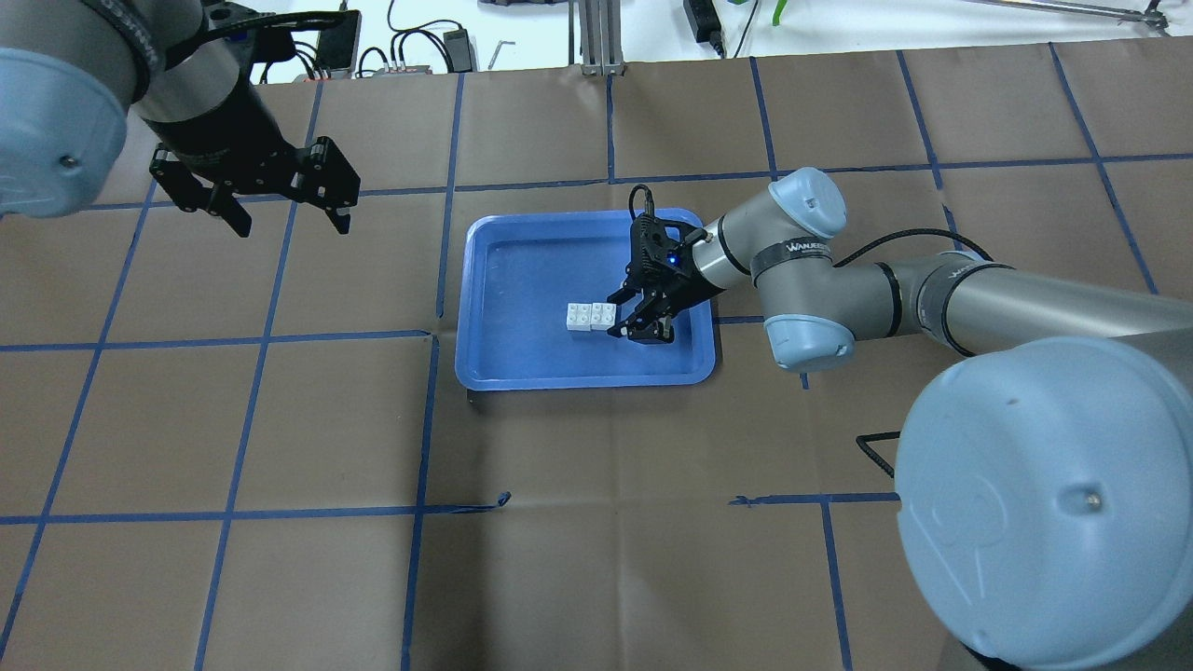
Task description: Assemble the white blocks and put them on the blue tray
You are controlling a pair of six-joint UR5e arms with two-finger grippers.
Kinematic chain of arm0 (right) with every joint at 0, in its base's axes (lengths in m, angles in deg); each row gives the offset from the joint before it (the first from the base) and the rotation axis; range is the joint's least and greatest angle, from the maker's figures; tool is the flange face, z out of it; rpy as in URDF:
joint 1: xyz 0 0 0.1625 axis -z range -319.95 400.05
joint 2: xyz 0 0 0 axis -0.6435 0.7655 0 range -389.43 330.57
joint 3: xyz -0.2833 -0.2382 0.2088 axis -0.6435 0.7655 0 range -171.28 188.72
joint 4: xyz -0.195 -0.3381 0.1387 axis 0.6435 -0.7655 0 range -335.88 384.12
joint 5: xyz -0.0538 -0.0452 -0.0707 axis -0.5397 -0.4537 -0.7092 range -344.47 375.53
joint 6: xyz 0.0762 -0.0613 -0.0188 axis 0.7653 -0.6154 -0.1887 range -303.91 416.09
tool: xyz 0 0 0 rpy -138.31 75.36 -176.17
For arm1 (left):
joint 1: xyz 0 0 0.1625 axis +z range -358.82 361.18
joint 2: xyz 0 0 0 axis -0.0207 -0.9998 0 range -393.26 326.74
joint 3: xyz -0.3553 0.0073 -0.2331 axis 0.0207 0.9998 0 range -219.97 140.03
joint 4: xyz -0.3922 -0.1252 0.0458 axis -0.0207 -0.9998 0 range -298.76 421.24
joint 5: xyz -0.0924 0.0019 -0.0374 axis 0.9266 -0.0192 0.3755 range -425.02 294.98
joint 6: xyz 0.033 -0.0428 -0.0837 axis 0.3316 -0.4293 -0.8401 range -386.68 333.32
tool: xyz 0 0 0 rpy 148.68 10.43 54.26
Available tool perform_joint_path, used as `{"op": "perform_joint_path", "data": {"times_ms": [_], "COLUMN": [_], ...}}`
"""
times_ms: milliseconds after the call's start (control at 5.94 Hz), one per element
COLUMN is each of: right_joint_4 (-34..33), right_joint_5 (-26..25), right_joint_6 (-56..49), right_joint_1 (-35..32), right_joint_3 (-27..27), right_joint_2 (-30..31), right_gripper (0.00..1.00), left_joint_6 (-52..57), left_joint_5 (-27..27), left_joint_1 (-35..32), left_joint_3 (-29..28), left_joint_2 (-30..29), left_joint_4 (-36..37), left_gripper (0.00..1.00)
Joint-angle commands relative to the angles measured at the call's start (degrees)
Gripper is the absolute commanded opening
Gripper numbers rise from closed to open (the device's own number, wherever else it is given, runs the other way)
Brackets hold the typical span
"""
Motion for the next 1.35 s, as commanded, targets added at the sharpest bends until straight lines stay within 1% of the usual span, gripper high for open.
{"op": "perform_joint_path", "data": {"times_ms": [0,337,505,842,1011,1179], "right_joint_4": [0.1,0.1,0.1,0.1,0.1,0.2], "right_joint_5": [0.0,-0.2,-0.3,-0.2,-0.1,0.0], "right_joint_6": [0.1,1.7,1.7,1.7,1.7,1.8], "right_joint_1": [-0.1,-0.4,-0.7,-0.7,-0.7,-0.6], "right_joint_3": [-0.1,-0.1,0.0,0.2,0.3,0.5], "right_joint_2": [0.0,0.1,0.0,0.0,-0.1,0.3], "right_gripper": [0.53,0.53,0.53,0.54,0.62,0.94], "left_joint_6": [-5.5,-4.2,-4.1,-3.9,-3.9,-3.9], "left_joint_5": [-0.1,0.3,0.4,0.3,0.4,0.4], "left_joint_1": [-2.9,-2.8,-3.0,-2.6,-2.5,-2.6], "left_joint_3": [-1.9,-2.9,-3.0,-3.1,-3.0,-3.0], "left_joint_2": [-0.1,3.4,4.2,4.7,4.8,4.8], "left_joint_4": [0.1,-5.7,-6.8,-6.7,-6.7,-6.7], "left_gripper": [0.99,0.99,0.99,0.99,0.99,0.99]}}
